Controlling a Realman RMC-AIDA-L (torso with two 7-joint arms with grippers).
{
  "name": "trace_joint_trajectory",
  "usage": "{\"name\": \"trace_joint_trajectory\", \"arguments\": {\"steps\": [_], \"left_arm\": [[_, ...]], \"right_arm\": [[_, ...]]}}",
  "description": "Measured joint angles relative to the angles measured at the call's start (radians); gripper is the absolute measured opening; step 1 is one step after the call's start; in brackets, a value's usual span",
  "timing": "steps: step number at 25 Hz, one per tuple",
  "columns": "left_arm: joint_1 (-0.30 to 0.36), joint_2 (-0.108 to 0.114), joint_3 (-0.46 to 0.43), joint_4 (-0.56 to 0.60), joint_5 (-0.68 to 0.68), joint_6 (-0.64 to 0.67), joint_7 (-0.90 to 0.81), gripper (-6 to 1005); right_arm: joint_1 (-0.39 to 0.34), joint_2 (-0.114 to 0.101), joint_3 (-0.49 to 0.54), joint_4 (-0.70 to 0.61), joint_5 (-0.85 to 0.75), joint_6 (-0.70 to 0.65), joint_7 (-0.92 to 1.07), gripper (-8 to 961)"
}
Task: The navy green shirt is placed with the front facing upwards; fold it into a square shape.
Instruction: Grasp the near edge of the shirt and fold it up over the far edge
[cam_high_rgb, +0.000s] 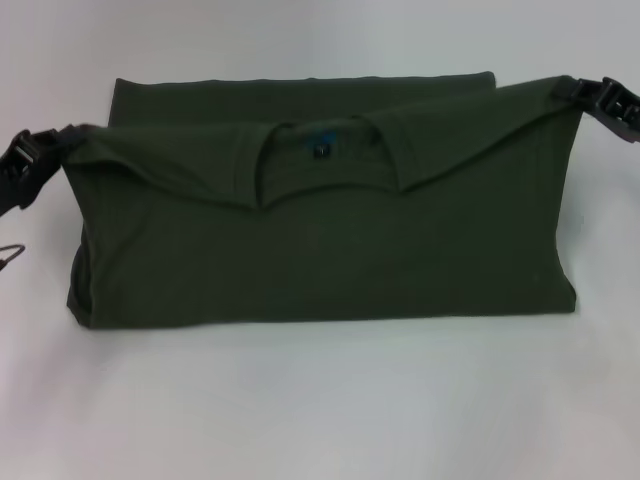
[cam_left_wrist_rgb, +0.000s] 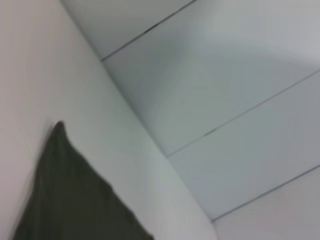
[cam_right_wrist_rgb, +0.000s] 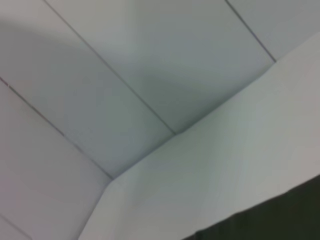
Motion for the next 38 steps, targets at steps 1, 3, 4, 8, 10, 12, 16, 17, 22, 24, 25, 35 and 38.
{"name": "trace_joint_trajectory", "arguments": {"steps": [1,3,4,8,10,12,16,17,22,24,25,35,38], "left_arm": [[-0.003,-0.001,0.000,-0.008,-0.021,-0.004,0.018,49],[-0.010,-0.007,0.002,-0.019,-0.055,-0.016,0.045,49],[-0.012,-0.010,0.001,-0.021,-0.065,-0.022,0.054,49],[-0.020,-0.024,0.003,-0.023,-0.074,-0.057,0.082,49],[-0.020,-0.031,0.003,-0.023,-0.074,-0.075,0.095,49],[-0.021,-0.037,0.003,-0.023,-0.076,-0.093,0.105,50],[-0.022,-0.046,0.003,-0.023,-0.080,-0.122,0.125,50],[-0.023,-0.048,0.003,-0.023,-0.080,-0.131,0.130,50],[-0.034,-0.062,0.003,-0.023,-0.084,-0.172,0.160,49],[-0.041,-0.069,0.002,-0.027,-0.088,-0.195,0.184,50],[-0.046,-0.072,0.002,-0.034,-0.096,-0.208,0.205,50],[-0.067,-0.089,-0.006,-0.160,-0.354,-0.342,0.516,178],[-0.066,-0.089,-0.006,-0.176,-0.405,-0.343,0.558,296]], "right_arm": [[0.004,0.001,0.000,0.010,0.027,0.016,-0.021,40],[0.007,0.002,0.000,0.016,0.043,0.026,-0.032,40],[0.009,0.003,0.000,0.021,0.052,0.034,-0.039,40],[0.023,0.006,-0.024,0.044,0.061,0.094,-0.052,41],[0.026,0.007,-0.046,0.050,0.064,0.119,-0.052,41],[0.029,0.011,-0.061,0.054,0.065,0.144,-0.052,41],[0.035,0.014,-0.081,0.067,0.065,0.184,-0.054,41],[0.037,0.016,-0.082,0.071,0.066,0.193,-0.059,41],[0.050,0.028,-0.087,0.081,0.066,0.216,-0.082,41],[0.055,0.036,-0.091,0.083,0.066,0.240,-0.091,41],[0.058,0.040,-0.092,0.085,0.066,0.252,-0.101,41],[0.079,0.052,-0.123,0.115,0.066,0.320,-0.171,42],[0.077,0.052,-0.118,0.118,0.070,0.327,-0.174,153]]}}
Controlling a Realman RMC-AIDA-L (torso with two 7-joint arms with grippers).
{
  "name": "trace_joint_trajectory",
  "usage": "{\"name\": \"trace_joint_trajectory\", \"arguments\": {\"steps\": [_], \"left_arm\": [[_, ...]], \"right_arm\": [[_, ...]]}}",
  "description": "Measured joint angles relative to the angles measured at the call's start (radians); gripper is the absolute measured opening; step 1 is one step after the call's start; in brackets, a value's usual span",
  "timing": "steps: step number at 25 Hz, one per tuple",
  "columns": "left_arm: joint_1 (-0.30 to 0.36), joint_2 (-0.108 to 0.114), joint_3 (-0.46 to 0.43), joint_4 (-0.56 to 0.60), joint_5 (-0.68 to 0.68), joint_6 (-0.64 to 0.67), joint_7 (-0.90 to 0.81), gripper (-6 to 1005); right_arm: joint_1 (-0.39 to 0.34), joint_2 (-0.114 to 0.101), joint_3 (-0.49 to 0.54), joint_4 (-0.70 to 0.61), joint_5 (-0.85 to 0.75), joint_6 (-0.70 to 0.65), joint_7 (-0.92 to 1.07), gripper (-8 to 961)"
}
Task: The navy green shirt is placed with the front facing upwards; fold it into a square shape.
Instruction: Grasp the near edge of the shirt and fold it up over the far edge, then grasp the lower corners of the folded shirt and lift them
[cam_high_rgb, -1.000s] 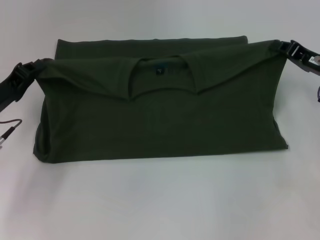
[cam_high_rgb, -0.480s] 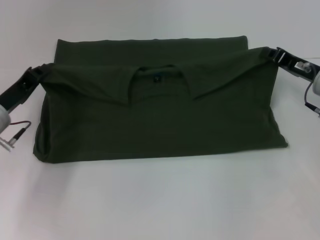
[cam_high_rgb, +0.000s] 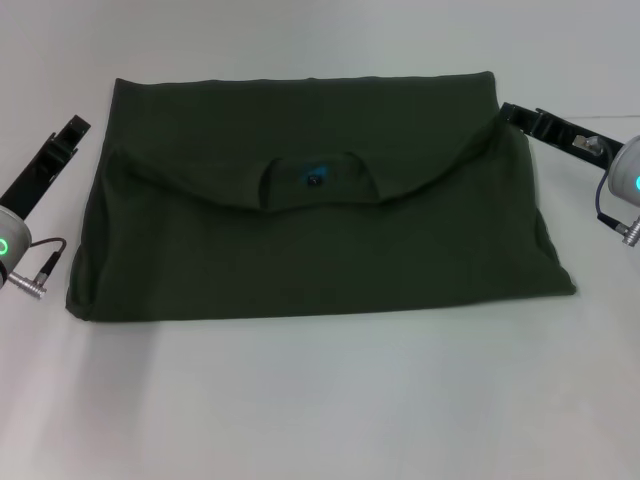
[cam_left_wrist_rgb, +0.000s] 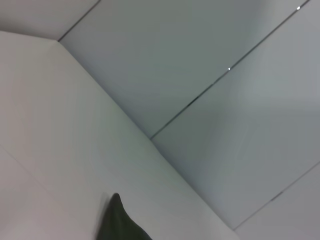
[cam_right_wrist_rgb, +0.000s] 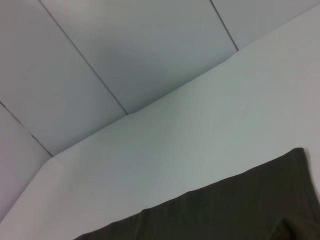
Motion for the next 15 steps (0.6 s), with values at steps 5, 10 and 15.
{"name": "trace_joint_trajectory", "arguments": {"steps": [5,10,15], "left_arm": [[0.021,0.008,0.031,0.001,0.007,0.042,-0.028,387],[0.106,0.042,0.202,0.063,0.057,0.177,-0.269,479],[0.202,0.067,0.308,0.269,0.288,0.359,-0.606,658]], "right_arm": [[-0.025,-0.010,0.000,-0.001,0.041,-0.044,0.011,375],[-0.094,-0.058,-0.014,-0.010,0.043,-0.222,0.089,714],[-0.186,-0.106,-0.064,-0.010,0.039,-0.364,0.158,938]]}}
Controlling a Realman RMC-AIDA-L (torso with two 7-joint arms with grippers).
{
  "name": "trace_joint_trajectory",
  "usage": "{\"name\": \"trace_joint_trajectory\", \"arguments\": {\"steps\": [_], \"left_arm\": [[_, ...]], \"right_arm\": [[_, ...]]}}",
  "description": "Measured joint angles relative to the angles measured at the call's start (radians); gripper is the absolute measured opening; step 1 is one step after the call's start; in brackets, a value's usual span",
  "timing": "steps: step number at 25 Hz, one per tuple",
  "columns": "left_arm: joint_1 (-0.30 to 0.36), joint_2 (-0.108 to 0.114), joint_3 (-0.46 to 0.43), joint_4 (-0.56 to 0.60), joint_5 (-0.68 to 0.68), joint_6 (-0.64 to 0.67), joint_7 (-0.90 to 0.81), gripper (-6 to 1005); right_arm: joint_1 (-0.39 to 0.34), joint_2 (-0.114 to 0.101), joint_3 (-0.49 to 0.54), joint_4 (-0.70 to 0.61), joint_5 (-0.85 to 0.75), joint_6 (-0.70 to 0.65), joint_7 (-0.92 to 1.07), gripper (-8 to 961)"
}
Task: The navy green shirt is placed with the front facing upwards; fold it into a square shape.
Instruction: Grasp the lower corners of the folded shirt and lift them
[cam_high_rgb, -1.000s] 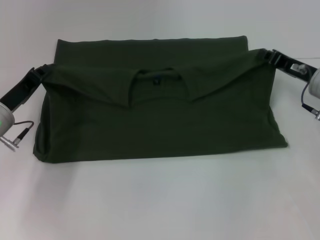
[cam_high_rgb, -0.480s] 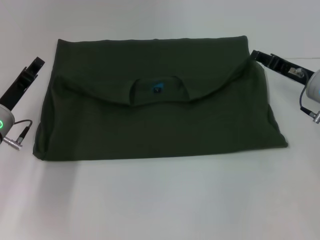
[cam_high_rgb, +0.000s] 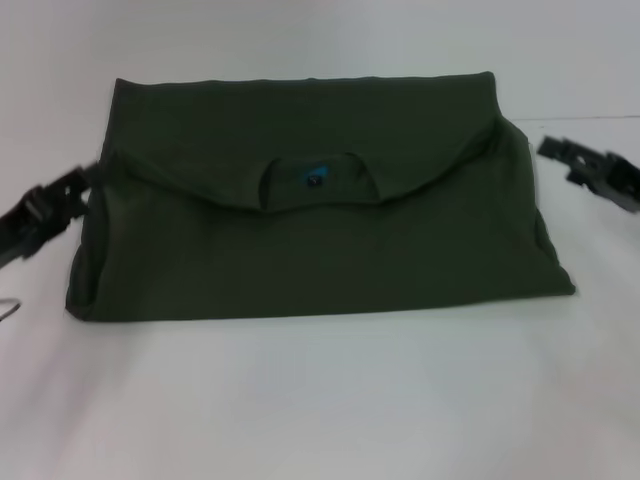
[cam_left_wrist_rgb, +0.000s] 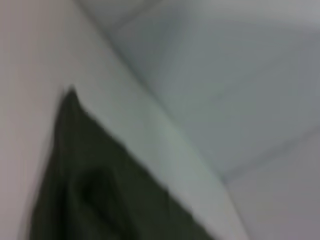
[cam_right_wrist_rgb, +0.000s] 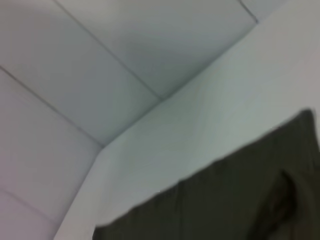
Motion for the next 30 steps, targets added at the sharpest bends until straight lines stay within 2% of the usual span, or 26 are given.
{"name": "trace_joint_trajectory", "arguments": {"steps": [2,4,7,9,17,24,30], "left_arm": [[0.012,0.019,0.003,0.067,0.119,0.076,-0.072,739],[0.007,0.038,-0.007,0.111,0.223,0.145,-0.090,766],[-0.020,0.061,-0.020,0.157,0.365,0.202,-0.118,766],[-0.042,0.068,-0.018,0.174,0.443,0.198,-0.121,765],[-0.063,0.068,0.001,0.171,0.497,0.100,-0.058,765],[-0.061,0.053,0.113,0.167,0.502,0.053,-0.053,766],[-0.059,0.049,0.138,0.165,0.511,0.034,-0.051,765]], "right_arm": [[-0.031,-0.014,-0.024,-0.001,-0.007,-0.036,0.006,939],[-0.053,-0.027,-0.046,-0.002,-0.046,-0.070,0.009,940],[-0.059,-0.031,-0.048,-0.002,-0.080,-0.085,0.015,942],[-0.064,-0.031,-0.049,-0.002,-0.104,-0.093,0.016,943],[-0.067,-0.024,-0.046,-0.003,-0.127,-0.094,0.016,944],[-0.066,-0.023,-0.046,-0.003,-0.128,-0.087,0.015,943],[-0.064,-0.022,-0.049,-0.002,-0.128,-0.086,0.014,943]]}}
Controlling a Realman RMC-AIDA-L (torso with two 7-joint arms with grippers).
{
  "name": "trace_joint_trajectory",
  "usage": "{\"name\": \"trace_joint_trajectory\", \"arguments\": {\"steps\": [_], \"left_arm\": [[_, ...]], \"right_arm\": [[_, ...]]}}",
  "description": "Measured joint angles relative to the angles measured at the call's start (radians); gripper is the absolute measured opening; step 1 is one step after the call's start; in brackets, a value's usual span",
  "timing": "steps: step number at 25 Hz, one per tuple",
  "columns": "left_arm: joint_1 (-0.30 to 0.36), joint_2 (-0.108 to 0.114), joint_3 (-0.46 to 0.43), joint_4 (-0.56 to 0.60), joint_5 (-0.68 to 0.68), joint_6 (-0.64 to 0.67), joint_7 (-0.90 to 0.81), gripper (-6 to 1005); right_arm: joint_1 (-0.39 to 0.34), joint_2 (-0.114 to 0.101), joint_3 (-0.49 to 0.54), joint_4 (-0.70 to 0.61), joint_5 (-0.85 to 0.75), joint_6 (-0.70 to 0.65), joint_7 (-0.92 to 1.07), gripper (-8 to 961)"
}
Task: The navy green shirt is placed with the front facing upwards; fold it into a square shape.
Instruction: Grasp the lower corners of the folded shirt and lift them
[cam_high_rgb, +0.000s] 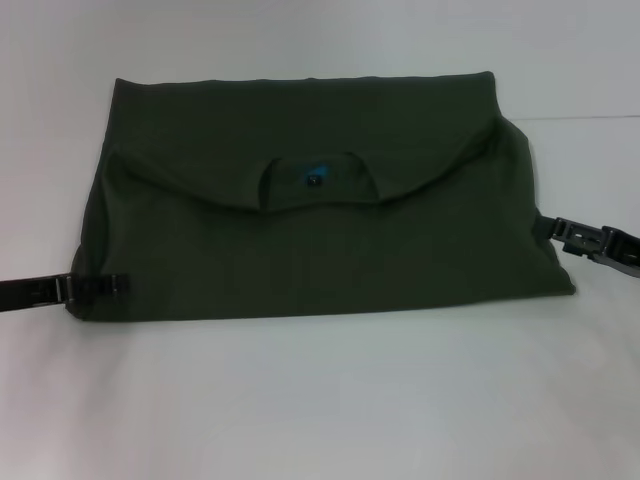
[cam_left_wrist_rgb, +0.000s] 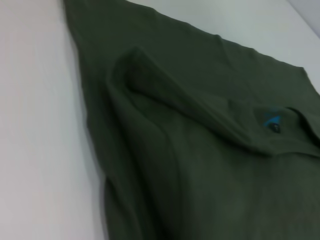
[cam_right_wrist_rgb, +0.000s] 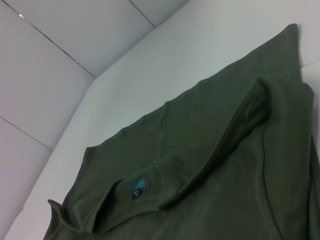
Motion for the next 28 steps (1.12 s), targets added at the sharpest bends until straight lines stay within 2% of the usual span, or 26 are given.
{"name": "trace_joint_trajectory", "arguments": {"steps": [22,26,28], "left_arm": [[-0.001,-0.013,0.049,-0.006,0.029,-0.017,0.024,764],[0.005,-0.022,0.056,0.003,0.028,-0.053,0.042,764],[0.007,-0.026,0.058,0.005,0.025,-0.076,0.047,694]], "right_arm": [[0.006,0.008,-0.002,0.002,0.000,0.014,-0.009,944],[0.004,0.008,-0.001,0.002,0.000,0.014,-0.009,944],[0.003,0.008,-0.001,0.003,0.000,0.014,-0.009,943]]}}
